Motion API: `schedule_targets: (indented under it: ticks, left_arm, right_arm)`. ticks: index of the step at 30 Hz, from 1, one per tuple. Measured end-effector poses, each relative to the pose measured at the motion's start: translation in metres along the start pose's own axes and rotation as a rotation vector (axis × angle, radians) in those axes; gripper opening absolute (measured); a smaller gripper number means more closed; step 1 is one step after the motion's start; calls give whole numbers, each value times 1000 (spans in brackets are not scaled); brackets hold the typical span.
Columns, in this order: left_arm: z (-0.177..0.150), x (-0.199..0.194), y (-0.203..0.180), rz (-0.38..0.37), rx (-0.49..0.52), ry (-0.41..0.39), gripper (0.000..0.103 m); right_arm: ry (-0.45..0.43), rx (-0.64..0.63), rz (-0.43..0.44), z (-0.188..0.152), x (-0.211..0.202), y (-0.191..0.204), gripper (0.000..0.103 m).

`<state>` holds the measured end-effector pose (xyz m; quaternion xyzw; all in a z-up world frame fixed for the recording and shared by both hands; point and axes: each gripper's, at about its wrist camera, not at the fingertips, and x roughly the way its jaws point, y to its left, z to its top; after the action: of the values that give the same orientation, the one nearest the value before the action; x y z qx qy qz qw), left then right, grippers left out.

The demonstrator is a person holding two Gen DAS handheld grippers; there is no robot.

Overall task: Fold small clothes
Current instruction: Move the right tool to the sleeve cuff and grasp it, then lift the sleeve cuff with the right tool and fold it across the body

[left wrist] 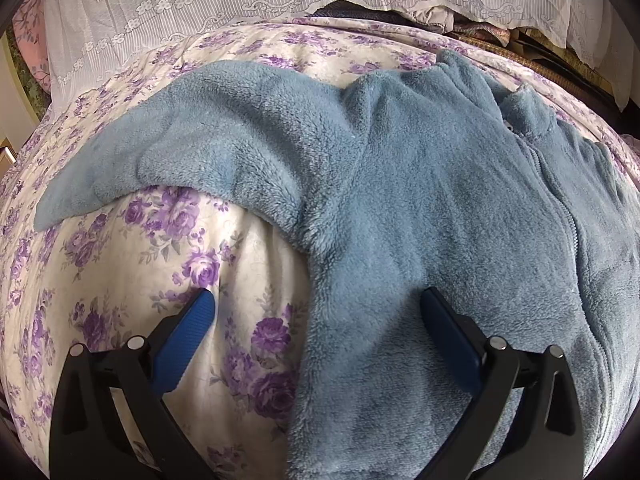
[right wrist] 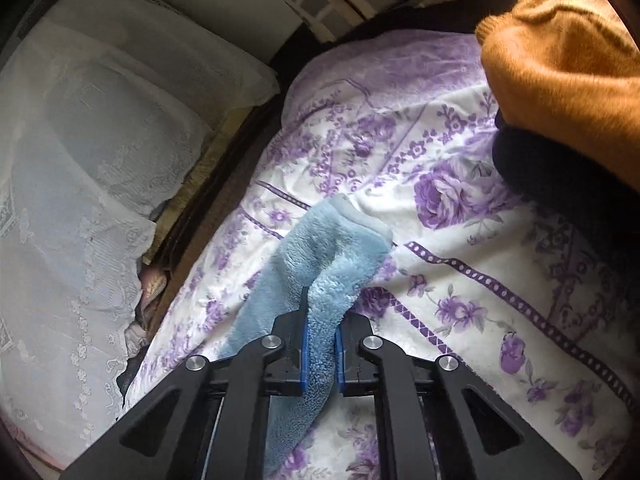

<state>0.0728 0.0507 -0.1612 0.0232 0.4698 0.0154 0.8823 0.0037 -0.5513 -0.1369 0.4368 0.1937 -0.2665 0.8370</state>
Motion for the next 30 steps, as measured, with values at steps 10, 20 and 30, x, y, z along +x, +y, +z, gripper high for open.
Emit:
schedule_targets:
  ticks: [10,20,30]
  left_arm:
    - [-1,-1,0,5,2,0,99]
    - [0,-1,0,12,2,-3,99]
    - [-1,-1,-1,13,3,-5,99]
  right_arm:
    - [39,-208,185,-32,-36,76,10]
    - [106,-364,230,-77,-49,134,10]
    - [187,-420,287,-121,-56,183,10]
